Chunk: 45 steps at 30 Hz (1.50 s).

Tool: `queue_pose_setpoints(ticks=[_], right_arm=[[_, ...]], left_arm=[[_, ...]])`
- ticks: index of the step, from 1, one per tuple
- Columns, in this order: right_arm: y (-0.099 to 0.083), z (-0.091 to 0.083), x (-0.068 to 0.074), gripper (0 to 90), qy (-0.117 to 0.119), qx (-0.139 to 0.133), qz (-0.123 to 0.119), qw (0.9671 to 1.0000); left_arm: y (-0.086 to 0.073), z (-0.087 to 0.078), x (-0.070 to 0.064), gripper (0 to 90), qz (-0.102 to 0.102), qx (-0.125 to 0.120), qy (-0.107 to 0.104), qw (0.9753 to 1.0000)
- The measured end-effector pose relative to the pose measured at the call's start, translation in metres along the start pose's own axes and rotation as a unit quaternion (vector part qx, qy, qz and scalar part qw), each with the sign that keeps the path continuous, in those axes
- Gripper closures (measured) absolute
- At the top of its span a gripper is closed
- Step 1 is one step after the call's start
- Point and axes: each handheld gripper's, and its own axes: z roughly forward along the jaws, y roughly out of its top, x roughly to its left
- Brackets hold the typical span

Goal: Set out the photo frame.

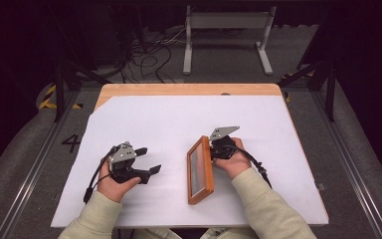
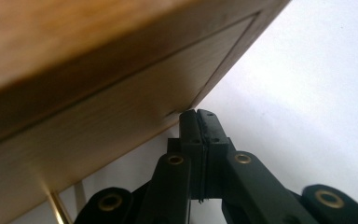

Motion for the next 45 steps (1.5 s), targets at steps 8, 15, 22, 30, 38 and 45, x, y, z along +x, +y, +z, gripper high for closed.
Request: queue_pose_setpoints(ticks=[8, 15, 22, 30, 38, 45], right_arm=[[0.001, -0.002, 0.0, 83.7, -0.024, 0.006, -0.016, 0.9996], [-0.001, -0.034, -0.002, 72.0, -0.051, -0.01, -0.002, 0.9986], [0.008, -0.071, 0.006, 60.8, -0.058, -0.002, 0.016, 0.9982], [0.026, -0.101, 0.023, 43.8, -0.046, 0.02, 0.065, 0.9966], [0.042, -0.11, 0.039, 26.8, -0.03, 0.023, 0.09, 0.9952], [0.043, -0.1, 0.053, 18.6, 0.01, 0.047, 0.114, 0.9923]], left_arm=[[-0.001, -0.001, 0.001, 18.9, 0.002, 0.001, 0.0, 1.0], [-0.004, -0.003, 0.006, 18.9, -0.007, 0.002, 0.005, 1.0], [-0.004, -0.002, 0.006, 18.9, -0.011, 0.002, 0.003, 0.9999], [-0.003, -0.001, 0.007, 18.6, -0.008, 0.004, 0.005, 0.9999], [-0.003, -0.001, 0.007, 18.6, -0.01, 0.005, 0.008, 0.9999], [-0.004, 0.0, 0.008, 18.6, -0.008, 0.007, 0.009, 0.9999]])
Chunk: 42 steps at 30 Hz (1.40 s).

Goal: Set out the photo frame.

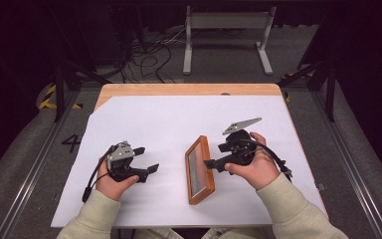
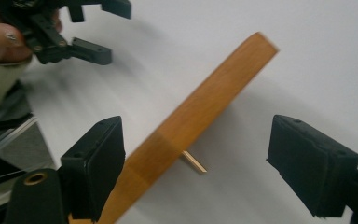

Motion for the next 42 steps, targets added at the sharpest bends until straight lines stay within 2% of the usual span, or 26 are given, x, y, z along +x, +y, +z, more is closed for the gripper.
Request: queue_pose_setpoints(ticks=[12, 20, 27, 28, 35, 38, 39, 42], right_arm=[[-0.003, 0.039, -0.002, 14.4, 0.027, 0.045, 0.016, 0.9985], [-0.001, 0.055, -0.002, 15.4, 0.031, 0.064, 0.029, 0.997], [0.0, 0.061, -0.004, 26.9, 0.034, 0.077, 0.035, 0.9959], [0.0, 0.061, -0.003, 30.9, 0.037, 0.078, 0.037, 0.9956], [0.001, 0.06, -0.002, 36.7, 0.03, 0.083, 0.056, 0.9945], [0.002, 0.058, -0.002, 42.6, 0.027, 0.09, 0.059, 0.9938], [0.003, 0.055, -0.001, 49.2, 0.024, 0.097, 0.054, 0.9935], [0.004, 0.054, -0.001, 53.4, 0.025, 0.101, 0.055, 0.993]], left_arm=[[-0.001, -0.001, 0.002, 18.6, -0.002, 0.002, 0.004, 1.0], [-0.002, -0.002, 0.004, 18.8, -0.005, 0.004, 0.008, 0.9999], [-0.004, -0.003, 0.007, 19.6, -0.008, 0.004, 0.01, 0.9999], [-0.004, -0.003, 0.007, 19.6, -0.009, 0.004, 0.01, 0.9999], [-0.004, -0.004, 0.007, 19.7, -0.013, 0.001, 0.012, 0.9998], [-0.004, -0.004, 0.007, 20.5, -0.016, 0.0, 0.011, 0.9998], [-0.004, -0.005, 0.007, 20.5, -0.015, 0.0, 0.012, 0.9998], [-0.004, -0.005, 0.007, 20.5, -0.015, 0.002, 0.012, 0.9998]])
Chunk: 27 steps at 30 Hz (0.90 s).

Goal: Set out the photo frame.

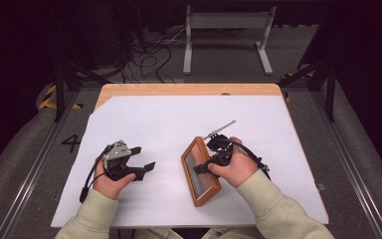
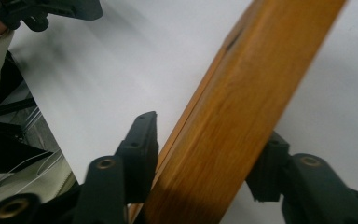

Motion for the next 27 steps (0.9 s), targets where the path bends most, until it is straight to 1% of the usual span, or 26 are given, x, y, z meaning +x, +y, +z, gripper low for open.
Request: queue_pose_setpoints(ticks=[1, 4, 5, 8, 11, 12, 14, 16, 17, 18, 19, 20, 21, 23, 24, 26, 27], right_arm=[[0.0, -0.001, 0.0, 55.4, 0.001, 0.003, -0.002, 1.0], [0.001, -0.005, 0.002, 64.8, -0.009, 0.003, -0.008, 0.9999], [0.002, -0.006, 0.002, 66.2, -0.008, 0.008, -0.01, 0.9999], [0.002, -0.008, 0.002, 67.3, -0.01, 0.014, -0.014, 0.9998], [0.003, -0.008, 0.002, 68.1, -0.006, 0.018, -0.016, 0.9997], [0.004, -0.008, 0.002, 68.7, -0.001, 0.023, -0.019, 0.9996], [0.006, -0.01, 0.003, 70.3, 0.0, 0.029, -0.03, 0.9991], [0.009, -0.012, 0.004, 70.6, -0.005, 0.034, -0.049, 0.9982], [0.011, -0.013, 0.004, 70.6, -0.009, 0.038, -0.064, 0.9972], [0.012, -0.015, 0.005, 70.6, -0.012, 0.04, -0.069, 0.9967], [0.015, -0.017, 0.004, 70.7, -0.014, 0.043, -0.083, 0.9955], [0.018, -0.02, 0.004, 70.7, -0.012, 0.046, -0.103, 0.9936], [0.02, -0.023, 0.003, 70.6, -0.011, 0.048, -0.116, 0.9921], [0.026, -0.028, 0.003, 70.6, -0.012, 0.053, -0.147, 0.9877], [0.026, -0.028, 0.003, 70.6, -0.012, 0.053, -0.147, 0.9877], [0.034, -0.035, 0.003, 70.7, -0.016, 0.057, -0.183, 0.9813], [0.037, -0.037, 0.003, 70.7, -0.015, 0.057, -0.195, 0.979]], left_arm=[[0.0, 0.0, 0.0, 20.5, 0.0, 0.0, 0.0, 1.0], [0.0, 0.0, 0.0, 20.5, -0.003, -0.002, 0.001, 1.0], [0.0, 0.0, 0.0, 20.5, -0.003, -0.002, 0.001, 1.0], [0.0, 0.0, 0.0, 20.5, -0.005, -0.003, 0.001, 1.0], [0.0, -0.001, 0.0, 20.5, -0.006, -0.005, 0.003, 1.0], [0.0, -0.001, 0.0, 20.5, -0.005, -0.005, 0.003, 1.0], [0.0, -0.001, 0.0, 20.5, -0.006, -0.005, 0.004, 1.0], [0.0, -0.001, 0.001, 20.5, -0.004, -0.005, 0.004, 1.0], [0.0, -0.001, 0.001, 20.5, -0.005, -0.005, 0.004, 1.0], [0.0, -0.002, 0.001, 20.5, -0.005, -0.005, 0.004, 1.0], [0.0, -0.001, 0.001, 20.5, -0.008, -0.005, 0.003, 1.0], [0.0, -0.002, 0.001, 20.5, -0.006, -0.005, 0.003, 1.0], [0.0, -0.001, 0.001, 20.5, -0.006, -0.005, 0.003, 1.0], [0.0, -0.001, 0.001, 20.5, -0.006, -0.006, 0.003, 1.0], [0.0, -0.001, 0.002, 20.5, -0.006, -0.005, 0.003, 1.0], [-0.001, -0.001, 0.002, 20.5, -0.006, -0.004, 0.004, 1.0], [-0.001, -0.001, 0.002, 20.5, -0.006, -0.004, 0.004, 1.0]])
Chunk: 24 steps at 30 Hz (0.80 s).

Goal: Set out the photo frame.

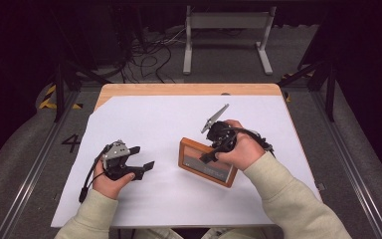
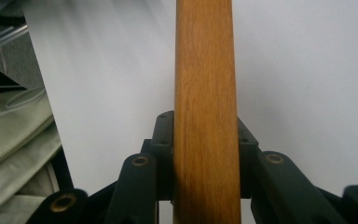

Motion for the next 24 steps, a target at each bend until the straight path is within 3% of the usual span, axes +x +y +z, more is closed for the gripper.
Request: queue_pose_setpoints(ticks=[6, 11, 15, 24], right_arm=[[0.011, -0.01, -0.013, 70.6, 0.023, -0.003, -0.051, 0.9984], [0.021, -0.008, -0.022, 70.6, 0.033, 0.028, -0.115, 0.9924], [0.025, 0.0, -0.032, 70.6, 0.057, 0.046, -0.141, 0.9873], [0.024, 0.014, -0.044, 70.6, 0.075, 0.054, -0.163, 0.9823]], left_arm=[[-0.001, 0.0, 0.0, 20.8, -0.002, 0.005, 0.0, 1.0], [-0.002, 0.0, 0.0, 20.8, -0.008, 0.005, -0.001, 1.0], [-0.002, 0.0, 0.001, 20.7, -0.003, 0.008, 0.0, 1.0], [-0.003, 0.001, 0.0, 20.7, -0.006, 0.011, -0.002, 0.9999]])
